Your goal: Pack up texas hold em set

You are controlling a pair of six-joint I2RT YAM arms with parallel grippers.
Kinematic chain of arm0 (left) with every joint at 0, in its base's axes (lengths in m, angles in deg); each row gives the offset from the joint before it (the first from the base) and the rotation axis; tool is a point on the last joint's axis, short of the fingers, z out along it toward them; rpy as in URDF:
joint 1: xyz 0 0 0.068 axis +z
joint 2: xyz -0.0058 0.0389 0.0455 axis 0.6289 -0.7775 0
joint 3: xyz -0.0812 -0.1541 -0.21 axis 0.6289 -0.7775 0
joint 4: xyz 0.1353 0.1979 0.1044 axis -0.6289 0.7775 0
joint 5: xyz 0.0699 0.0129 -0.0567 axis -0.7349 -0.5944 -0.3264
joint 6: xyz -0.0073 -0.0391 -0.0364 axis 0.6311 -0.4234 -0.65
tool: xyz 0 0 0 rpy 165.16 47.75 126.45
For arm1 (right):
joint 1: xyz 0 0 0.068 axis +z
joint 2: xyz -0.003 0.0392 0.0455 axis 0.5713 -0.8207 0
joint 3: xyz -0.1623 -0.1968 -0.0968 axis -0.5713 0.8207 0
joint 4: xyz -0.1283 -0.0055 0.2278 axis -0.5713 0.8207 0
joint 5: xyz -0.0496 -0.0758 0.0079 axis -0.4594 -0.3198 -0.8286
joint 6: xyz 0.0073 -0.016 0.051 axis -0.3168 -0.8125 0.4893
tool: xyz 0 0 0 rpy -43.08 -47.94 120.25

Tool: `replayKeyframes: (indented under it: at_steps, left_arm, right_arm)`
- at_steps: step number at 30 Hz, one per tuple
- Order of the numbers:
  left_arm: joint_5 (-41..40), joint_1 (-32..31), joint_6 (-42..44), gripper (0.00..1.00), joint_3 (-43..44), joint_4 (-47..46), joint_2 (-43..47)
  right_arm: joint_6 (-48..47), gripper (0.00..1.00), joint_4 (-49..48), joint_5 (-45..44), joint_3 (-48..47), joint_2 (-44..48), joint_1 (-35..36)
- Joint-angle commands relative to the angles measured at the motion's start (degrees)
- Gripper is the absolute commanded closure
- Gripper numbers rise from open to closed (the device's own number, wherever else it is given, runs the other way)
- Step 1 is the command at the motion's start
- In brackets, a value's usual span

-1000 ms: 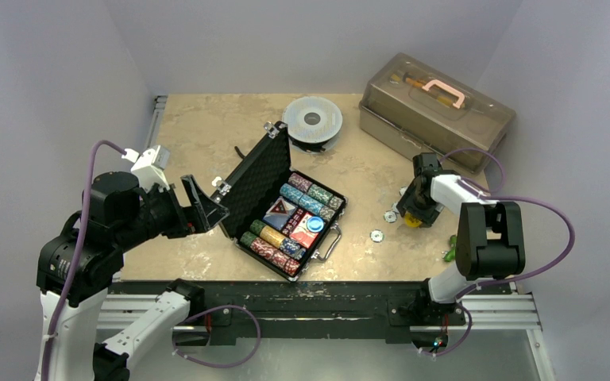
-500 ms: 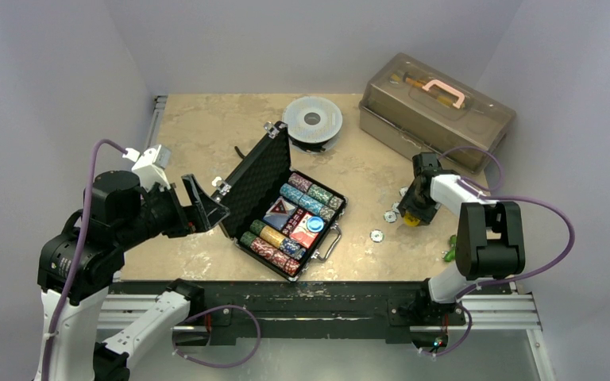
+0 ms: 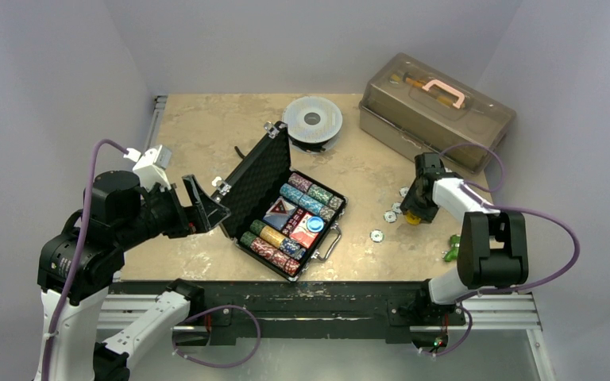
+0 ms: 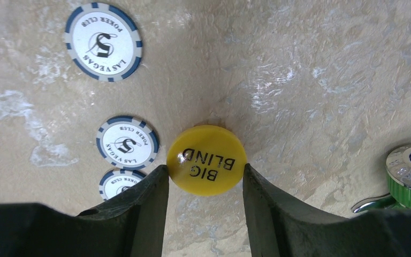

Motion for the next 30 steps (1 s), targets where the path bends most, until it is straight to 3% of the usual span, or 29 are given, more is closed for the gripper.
replayKeyframes:
  at_steps: [1, 10, 13, 18, 25, 30]
  left_arm:
    - [1.36, -0.39, 0.61, 0.16, 0.74, -0.96, 0.01]
    - [1.97, -0.39, 0.28, 0.16, 0.08, -1.4, 0.21]
    - [2.13, -0.39, 0.13, 0.16, -0.1, -1.48, 0.34]
    - [1.97, -0.39, 0.13, 0.16, -0.53, -1.47, 0.9]
    - [2.1, -0.39, 1.1, 0.16, 0.88, -0.95, -0.33]
    - [1.65, -0.39, 2.0, 0.16, 1.44, -0.45, -0.52]
  right_arm:
    - [-2.7, 0.62, -0.56, 1.56, -0.14, 3.97, 0.23]
    - [-3.74, 0.61, 1.89, -0.64, -5.1, 6.27, 8.68]
    - [-0.16, 0.52, 3.03, 0.71, -5.21, 5.23, 7.26]
    - [1.79, 0.49, 3.96, -1.62, -5.19, 5.82, 5.67]
    - [7.56, 0.33, 5.23, -2.37, -2.82, 11.94, -6.75]
    - [8.96, 0.11, 6.21, -3.11, -1.83, 14.94, -21.27]
